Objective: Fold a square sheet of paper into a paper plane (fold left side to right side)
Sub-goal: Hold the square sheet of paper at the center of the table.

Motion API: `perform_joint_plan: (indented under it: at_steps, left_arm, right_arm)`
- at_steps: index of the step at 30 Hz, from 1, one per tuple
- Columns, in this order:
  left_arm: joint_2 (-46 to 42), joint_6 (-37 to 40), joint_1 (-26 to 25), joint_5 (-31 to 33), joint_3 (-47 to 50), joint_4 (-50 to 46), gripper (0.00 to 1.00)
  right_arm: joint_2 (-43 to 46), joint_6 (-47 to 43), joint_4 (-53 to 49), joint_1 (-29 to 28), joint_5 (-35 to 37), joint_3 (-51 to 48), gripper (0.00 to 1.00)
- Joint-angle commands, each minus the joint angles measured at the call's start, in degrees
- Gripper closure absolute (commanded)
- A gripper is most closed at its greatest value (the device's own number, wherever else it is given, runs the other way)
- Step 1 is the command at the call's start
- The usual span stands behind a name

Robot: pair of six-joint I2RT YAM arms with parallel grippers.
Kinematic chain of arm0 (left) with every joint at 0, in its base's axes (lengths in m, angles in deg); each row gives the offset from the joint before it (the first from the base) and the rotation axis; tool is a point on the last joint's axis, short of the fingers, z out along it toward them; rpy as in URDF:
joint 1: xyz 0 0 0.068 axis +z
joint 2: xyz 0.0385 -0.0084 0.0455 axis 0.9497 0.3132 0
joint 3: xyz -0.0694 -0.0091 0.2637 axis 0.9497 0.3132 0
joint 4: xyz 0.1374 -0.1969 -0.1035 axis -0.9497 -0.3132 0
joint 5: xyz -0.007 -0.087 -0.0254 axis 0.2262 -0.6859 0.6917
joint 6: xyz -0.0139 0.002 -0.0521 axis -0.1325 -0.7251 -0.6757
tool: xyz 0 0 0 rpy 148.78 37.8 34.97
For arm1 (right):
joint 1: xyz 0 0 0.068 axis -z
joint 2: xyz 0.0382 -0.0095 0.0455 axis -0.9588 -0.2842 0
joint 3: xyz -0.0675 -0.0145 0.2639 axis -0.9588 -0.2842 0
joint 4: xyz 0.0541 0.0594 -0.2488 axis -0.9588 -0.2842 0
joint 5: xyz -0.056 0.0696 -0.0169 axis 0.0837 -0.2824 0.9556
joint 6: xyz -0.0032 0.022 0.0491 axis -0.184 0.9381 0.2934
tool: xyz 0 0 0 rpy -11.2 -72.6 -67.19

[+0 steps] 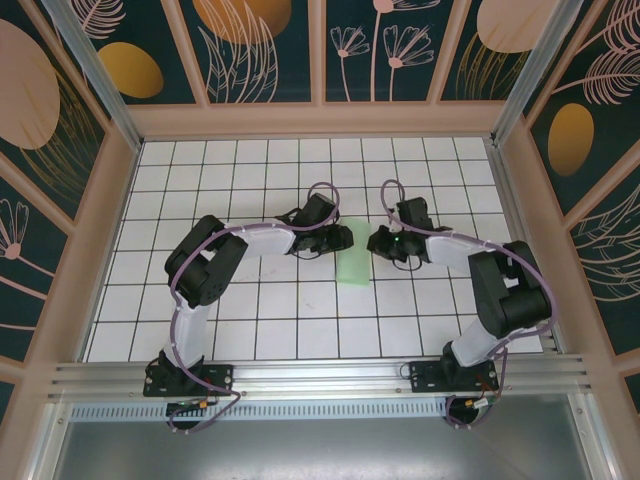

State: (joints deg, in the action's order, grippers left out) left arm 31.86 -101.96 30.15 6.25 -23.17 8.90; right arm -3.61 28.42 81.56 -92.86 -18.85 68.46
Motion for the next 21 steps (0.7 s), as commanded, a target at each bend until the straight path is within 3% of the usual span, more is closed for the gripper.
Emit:
perform_joint_plan:
  at_steps: [1, 21]
  left_arm:
    - [5.8, 1.4, -0.3, 3.4, 2.7, -2.4, 0.56]
    - [6.0, 1.6, -0.3, 3.3, 2.4, -2.3, 0.56]
  right_arm:
    - [-1.6, 0.3, 1.1, -0.9, -0.3, 2.5, 0.88]
    - [-7.0, -1.4, -2.1, -1.5, 3.2, 3.7, 0.88]
